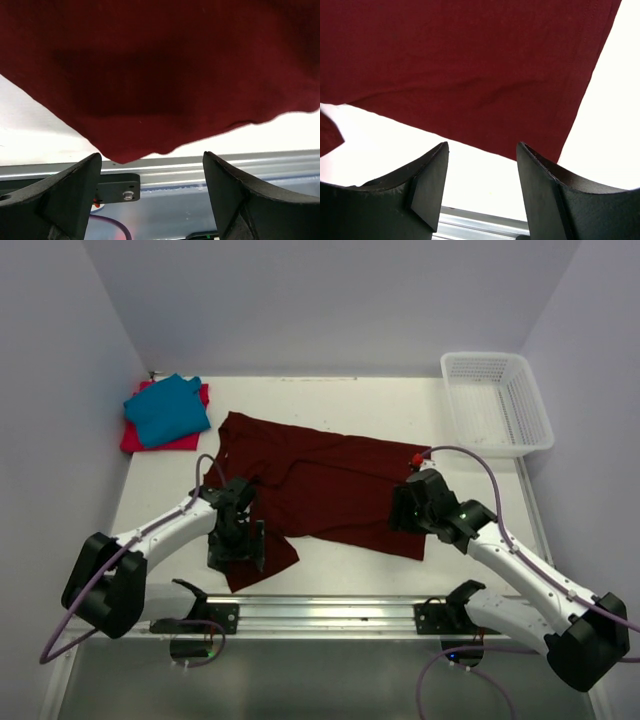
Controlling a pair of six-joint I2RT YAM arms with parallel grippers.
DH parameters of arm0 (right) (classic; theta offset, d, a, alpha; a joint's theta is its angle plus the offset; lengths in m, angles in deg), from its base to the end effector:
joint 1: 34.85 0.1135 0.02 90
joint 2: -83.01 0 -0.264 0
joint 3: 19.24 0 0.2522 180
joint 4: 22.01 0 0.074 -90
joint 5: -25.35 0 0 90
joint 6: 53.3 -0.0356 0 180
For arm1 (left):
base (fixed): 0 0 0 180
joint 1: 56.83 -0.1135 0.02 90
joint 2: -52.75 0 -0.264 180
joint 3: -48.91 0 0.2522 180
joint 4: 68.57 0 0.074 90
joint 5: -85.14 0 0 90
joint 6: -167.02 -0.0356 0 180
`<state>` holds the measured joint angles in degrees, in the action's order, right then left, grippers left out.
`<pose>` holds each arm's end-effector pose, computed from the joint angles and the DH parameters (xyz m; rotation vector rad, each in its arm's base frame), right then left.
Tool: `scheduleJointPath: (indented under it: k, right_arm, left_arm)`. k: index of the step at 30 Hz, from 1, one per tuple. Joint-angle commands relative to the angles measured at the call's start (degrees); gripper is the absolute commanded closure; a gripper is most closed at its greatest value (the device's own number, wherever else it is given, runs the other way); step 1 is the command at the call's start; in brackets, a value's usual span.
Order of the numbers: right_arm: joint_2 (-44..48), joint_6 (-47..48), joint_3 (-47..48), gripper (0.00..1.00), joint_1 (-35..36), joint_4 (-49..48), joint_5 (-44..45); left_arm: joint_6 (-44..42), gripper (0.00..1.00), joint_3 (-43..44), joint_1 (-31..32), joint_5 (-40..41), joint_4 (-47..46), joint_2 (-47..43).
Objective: Fold and stack the t-shirts
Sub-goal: Fold the flattened tshirt in 1/3 of the way
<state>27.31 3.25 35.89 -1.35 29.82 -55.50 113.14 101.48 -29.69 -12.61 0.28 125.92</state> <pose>0.1616 0.1002 0.2426 0.0668 2.4930 0.3017 0.1586 -0.0867 0.1682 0.2396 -3.0639 0.1850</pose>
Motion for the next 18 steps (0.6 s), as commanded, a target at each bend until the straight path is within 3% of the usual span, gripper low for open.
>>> scheduleJointPath:
  k: [1,5,10,18]
  right_arm:
    - [1.82,-0.21,-1.11,0.39,0.25,-1.06,-1.15]
    - [2.09,-1.52,-2.25,0.39,0.25,-0.89,-0.36]
    - [2.09,-3.11,-2.6,0.41,0.25,0.25,0.78]
    - [4.55,-3.72,-2.08,0.41,0.17,3.33,3.94]
  left_arm:
    - [1.15,0.15,3.29,0.29,3.96,0.02,3.2]
    - [1.5,0.17,3.21,0.29,5.02,1.16,6.28]
    - [0.8,0.27,1.45,0.29,2.74,2.21,10.32]
    - [-1.22,0.28,3.47,0.64,2.73,5.46,14.81]
